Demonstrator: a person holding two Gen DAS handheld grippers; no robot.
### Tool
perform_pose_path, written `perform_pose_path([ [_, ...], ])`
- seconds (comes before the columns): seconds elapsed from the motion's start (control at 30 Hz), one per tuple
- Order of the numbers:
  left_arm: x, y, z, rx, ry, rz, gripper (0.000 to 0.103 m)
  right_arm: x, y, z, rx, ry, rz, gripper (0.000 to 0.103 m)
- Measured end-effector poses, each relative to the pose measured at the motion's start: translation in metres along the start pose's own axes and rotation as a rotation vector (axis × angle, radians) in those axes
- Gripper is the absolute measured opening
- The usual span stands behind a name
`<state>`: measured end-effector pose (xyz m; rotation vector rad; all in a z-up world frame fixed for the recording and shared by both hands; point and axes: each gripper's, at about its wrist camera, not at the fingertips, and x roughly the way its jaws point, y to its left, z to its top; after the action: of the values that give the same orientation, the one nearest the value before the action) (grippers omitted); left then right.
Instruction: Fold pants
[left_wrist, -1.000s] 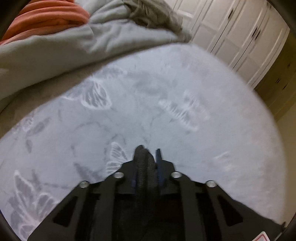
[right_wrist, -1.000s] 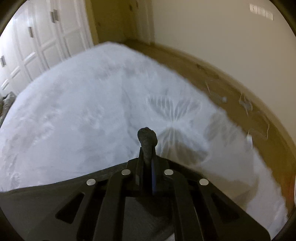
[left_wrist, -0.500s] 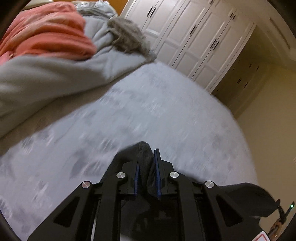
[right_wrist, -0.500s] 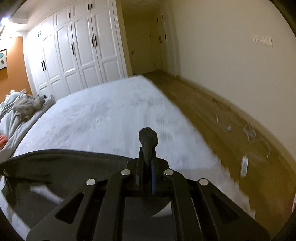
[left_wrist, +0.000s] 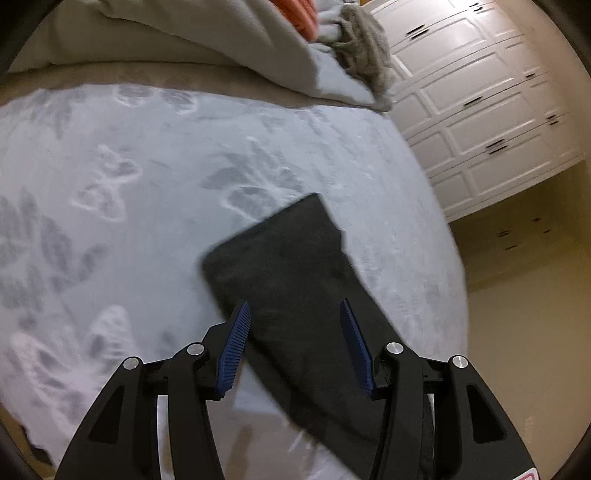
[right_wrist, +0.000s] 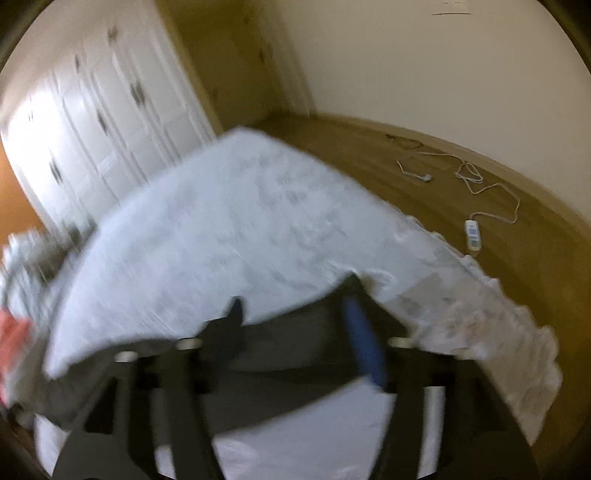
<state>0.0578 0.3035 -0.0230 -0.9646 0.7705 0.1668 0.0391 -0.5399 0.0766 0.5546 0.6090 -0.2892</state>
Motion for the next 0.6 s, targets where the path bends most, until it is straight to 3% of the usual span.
perform_pose_path([
  [0.1, 0.013, -0.013, -0.01, 0.066, 0.004, -0.04, 0.048, 0.013, 0.019, -0.019, 0.044, 0.021, 0.096, 0.066],
  [0.17, 0.028, -0.015, -0.012, 0.06, 0.071, -0.05, 0.042, 0.031, 0.027, -0.035, 0.045, 0.057, 0.094, 0.066],
  [0.23, 0.037, -0.013, -0.007, 0.049, 0.116, -0.075, 0.026, 0.061, 0.036, -0.042, 0.032, 0.169, 0.034, 0.065],
  [0.27, 0.042, -0.011, -0.004, 0.048, 0.13, -0.067, 0.016, 0.07, 0.039, -0.044, 0.033, 0.189, 0.055, 0.065],
  [0.37, 0.054, -0.002, 0.002, 0.027, 0.162, -0.047, 0.0, 0.089, 0.054, -0.043, 0.038, 0.208, 0.089, 0.064],
  [0.5, 0.056, 0.005, 0.002, 0.022, 0.174, -0.033, 0.0, 0.121, 0.092, -0.052, 0.03, 0.319, 0.198, 0.065],
  [0.6, 0.051, 0.003, 0.002, 0.062, 0.151, -0.017, 0.0, 0.144, 0.112, -0.072, -0.013, 0.393, 0.162, 0.064],
])
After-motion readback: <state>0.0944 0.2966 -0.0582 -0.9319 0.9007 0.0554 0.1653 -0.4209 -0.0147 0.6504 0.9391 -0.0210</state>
